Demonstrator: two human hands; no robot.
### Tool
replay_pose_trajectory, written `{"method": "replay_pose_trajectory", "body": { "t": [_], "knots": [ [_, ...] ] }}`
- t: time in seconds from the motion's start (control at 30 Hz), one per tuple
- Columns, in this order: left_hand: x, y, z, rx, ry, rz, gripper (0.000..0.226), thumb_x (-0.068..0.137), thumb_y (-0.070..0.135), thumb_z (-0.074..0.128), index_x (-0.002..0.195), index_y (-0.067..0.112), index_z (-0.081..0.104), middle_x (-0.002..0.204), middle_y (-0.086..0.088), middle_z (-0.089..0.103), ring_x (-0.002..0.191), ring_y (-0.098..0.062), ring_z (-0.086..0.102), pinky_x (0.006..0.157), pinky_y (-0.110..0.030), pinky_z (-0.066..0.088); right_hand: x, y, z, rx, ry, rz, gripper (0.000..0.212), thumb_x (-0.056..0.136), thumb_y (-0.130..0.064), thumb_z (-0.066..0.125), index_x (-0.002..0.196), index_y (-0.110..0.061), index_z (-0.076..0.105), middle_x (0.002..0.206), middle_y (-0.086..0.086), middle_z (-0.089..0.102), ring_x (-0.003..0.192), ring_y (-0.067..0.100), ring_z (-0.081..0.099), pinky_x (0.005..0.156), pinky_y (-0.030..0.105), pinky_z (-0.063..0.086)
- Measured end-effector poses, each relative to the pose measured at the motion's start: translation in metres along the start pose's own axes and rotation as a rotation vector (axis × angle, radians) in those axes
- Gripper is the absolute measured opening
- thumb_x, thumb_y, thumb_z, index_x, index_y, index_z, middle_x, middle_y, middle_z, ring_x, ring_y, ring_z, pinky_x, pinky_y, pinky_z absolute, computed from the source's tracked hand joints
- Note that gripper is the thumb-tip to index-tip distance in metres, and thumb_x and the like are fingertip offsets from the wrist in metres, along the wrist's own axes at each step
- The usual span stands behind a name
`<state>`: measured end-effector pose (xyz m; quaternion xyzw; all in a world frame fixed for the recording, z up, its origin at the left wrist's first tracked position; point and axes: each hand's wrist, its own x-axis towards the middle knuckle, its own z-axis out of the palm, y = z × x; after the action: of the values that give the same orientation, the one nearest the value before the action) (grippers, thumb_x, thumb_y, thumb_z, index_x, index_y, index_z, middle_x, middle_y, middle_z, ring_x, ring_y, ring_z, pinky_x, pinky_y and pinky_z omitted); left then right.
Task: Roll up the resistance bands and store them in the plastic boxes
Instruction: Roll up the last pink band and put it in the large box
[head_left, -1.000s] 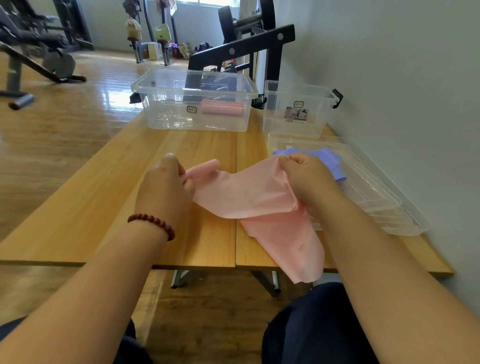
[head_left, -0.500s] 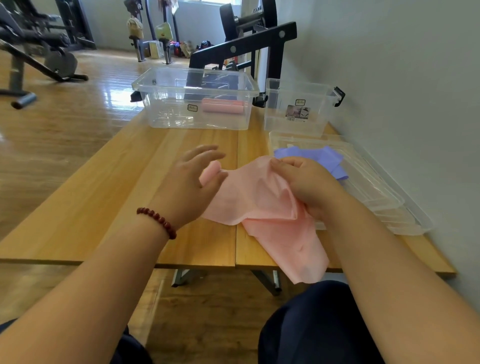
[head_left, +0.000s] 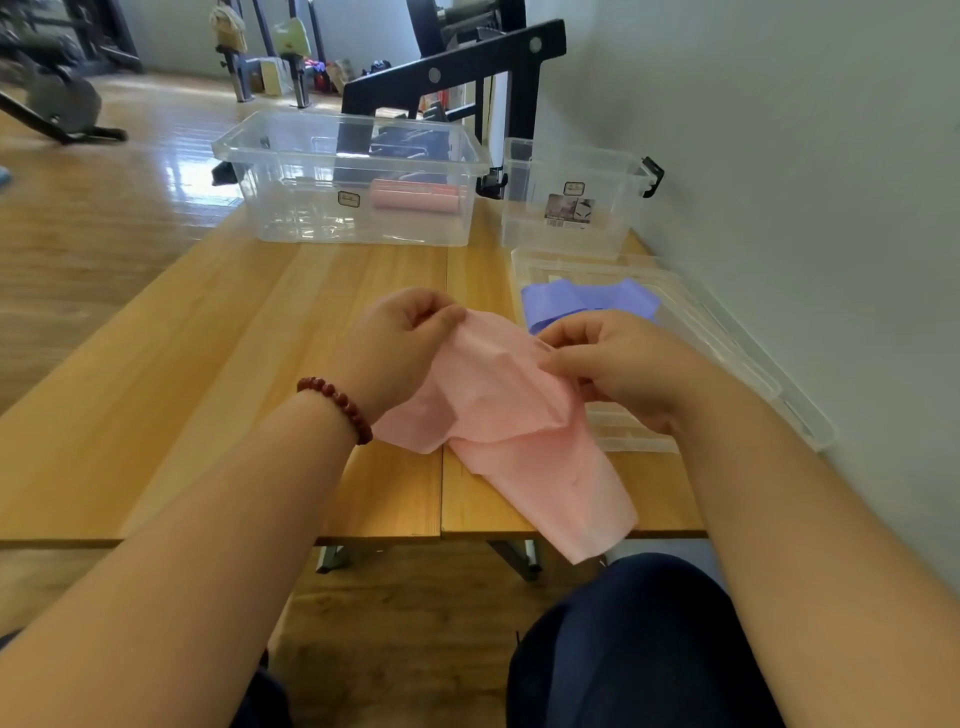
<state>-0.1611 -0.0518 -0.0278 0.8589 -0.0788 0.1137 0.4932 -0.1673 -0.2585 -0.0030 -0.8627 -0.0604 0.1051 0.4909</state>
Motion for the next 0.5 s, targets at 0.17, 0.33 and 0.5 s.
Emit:
{"method": "replay_pose_trajectory", "body": {
  "t": [0.17, 0.33, 0.5],
  "knots": [
    [0.007, -0.007, -0.002, 0.256, 0.082, 0.015, 0.016, 0.101, 0.023, 0.047, 0.097, 0.021, 0.063, 0.090, 0.003, 0.059, 0.081, -0.012, 0.052, 0.062, -0.015, 0.034, -0.001, 0.003, 0.001, -0.115, 0.256, 0.042, 0.015, 0.093, -0.016, 0.057, 0.086, -0.013, 0.070, 0.080, -0.004, 0.064, 0.073, 0.012, 0.054, 0.067, 0.029, 0.046],
    [0.001, -0.001, -0.001, 0.313, 0.067, 0.043, 0.027, 0.101, 0.024, 0.047, 0.121, 0.023, 0.065, 0.122, 0.003, 0.057, 0.112, -0.016, 0.052, 0.084, -0.022, 0.036, 0.002, 0.002, 0.001, 0.460, 0.277, 0.140, 0.022, 0.101, -0.018, 0.053, 0.084, -0.014, 0.066, 0.077, 0.002, 0.066, 0.072, 0.018, 0.062, 0.068, 0.032, 0.052],
    [-0.014, 0.029, 0.002, -0.007, -0.138, 0.062, 0.053, 0.092, 0.056, 0.041, 0.140, 0.034, 0.047, 0.132, 0.023, 0.050, 0.117, 0.003, 0.045, 0.092, -0.016, 0.034, -0.004, -0.008, 0.002, 0.665, 0.088, 0.108, 0.022, 0.102, -0.019, 0.050, 0.109, -0.005, 0.066, 0.090, 0.010, 0.071, 0.076, 0.021, 0.069, 0.068, 0.033, 0.058]
  ]
}}
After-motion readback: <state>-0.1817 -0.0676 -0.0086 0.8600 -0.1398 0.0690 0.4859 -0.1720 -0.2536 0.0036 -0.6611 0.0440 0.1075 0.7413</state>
